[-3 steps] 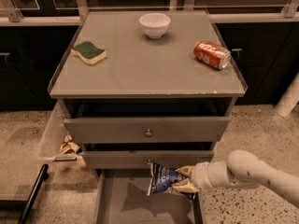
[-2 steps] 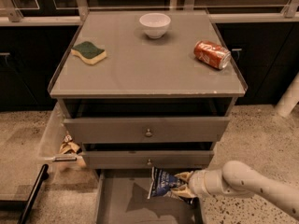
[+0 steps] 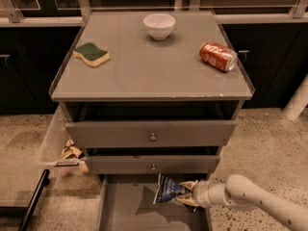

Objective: Place blue chip bag into bottom drawer

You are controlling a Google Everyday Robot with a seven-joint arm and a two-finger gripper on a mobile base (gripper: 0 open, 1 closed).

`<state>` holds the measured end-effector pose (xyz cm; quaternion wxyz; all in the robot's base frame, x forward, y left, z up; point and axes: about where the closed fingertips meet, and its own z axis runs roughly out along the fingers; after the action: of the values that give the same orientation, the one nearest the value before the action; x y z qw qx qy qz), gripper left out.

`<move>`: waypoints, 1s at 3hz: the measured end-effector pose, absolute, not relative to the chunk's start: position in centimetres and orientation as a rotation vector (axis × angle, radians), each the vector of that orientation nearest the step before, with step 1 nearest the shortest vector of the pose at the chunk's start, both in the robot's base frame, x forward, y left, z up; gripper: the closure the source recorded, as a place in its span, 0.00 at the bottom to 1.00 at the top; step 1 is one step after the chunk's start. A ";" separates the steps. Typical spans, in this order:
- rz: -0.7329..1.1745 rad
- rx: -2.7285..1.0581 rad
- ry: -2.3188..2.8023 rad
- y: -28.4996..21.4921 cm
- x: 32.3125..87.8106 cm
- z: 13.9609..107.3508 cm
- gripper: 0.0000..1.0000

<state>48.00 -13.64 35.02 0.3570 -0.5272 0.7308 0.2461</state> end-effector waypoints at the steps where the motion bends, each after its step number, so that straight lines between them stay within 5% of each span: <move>1: 0.617 -1.340 1.906 -13.4 48.6 33.1 1.00; 3: 0.477 -1.291 1.984 -12.4 50.5 23.6 1.00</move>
Offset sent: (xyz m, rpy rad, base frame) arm 0.0329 0.0087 -0.1421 -0.1307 0.0158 -0.1782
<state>50.54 -12.35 23.64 0.3554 -0.4998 0.7680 0.1845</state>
